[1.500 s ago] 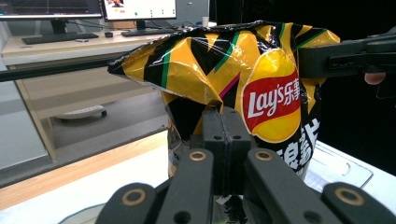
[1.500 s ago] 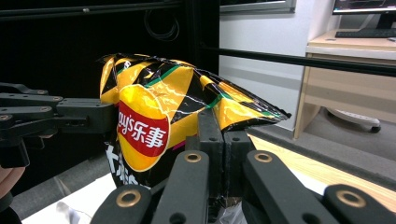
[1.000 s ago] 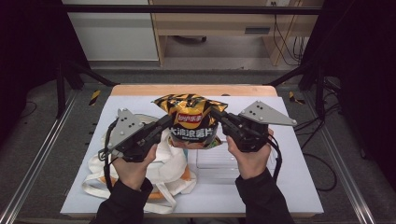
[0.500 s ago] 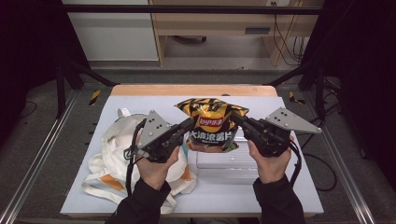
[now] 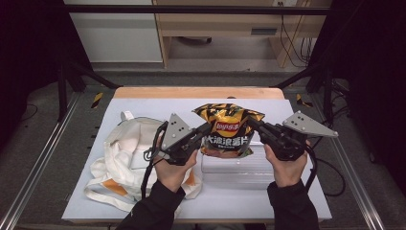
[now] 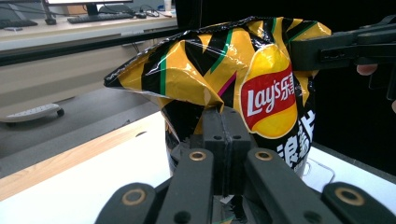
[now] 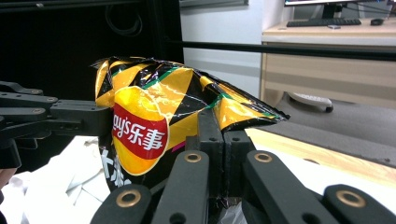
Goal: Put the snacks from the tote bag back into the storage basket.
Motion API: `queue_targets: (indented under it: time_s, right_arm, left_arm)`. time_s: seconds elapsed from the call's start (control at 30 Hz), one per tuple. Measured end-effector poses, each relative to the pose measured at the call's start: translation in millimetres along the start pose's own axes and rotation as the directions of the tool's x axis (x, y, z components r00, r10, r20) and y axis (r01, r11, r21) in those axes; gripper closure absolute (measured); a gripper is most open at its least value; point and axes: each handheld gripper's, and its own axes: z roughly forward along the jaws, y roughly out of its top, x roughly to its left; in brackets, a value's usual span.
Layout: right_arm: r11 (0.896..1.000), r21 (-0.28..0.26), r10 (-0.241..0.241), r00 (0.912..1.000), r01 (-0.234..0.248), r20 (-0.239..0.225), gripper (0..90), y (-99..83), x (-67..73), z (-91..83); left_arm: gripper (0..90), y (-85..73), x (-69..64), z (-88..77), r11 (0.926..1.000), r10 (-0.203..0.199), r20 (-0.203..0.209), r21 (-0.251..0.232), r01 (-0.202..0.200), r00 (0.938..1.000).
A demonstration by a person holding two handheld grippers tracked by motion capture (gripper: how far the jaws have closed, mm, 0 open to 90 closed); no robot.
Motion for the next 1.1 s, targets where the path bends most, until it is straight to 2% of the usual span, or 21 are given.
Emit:
queue_targets:
  time_s: [0.17, 0.6, 1.1]
  right_arm:
    - [1.000, 0.020, 0.001, 0.9999, -0.002, 0.016, 89.3, -4.5, -6.6, 6.2]
    - [0.998, 0.058, 0.026, 0.9991, -0.028, 0.034, 89.1, -19.1, -21.3, 19.4]
    - [0.989, 0.145, 0.019, 0.9973, -0.029, 0.071, 86.6, -45.1, -29.2, 48.7]
  left_arm:
    - [90.0, -6.0, 3.8, 12.3, 0.9997, -0.018, 0.000, 0.017, 0.018, 0.9998]
    - [90.0, -17.5, 12.1, 33.5, 0.9972, -0.031, 0.001, 0.068, 0.031, 0.9995]
    - [90.0, -44.9, 22.4, 53.8, 0.9858, -0.044, -0.036, 0.160, 0.050, 0.9984]
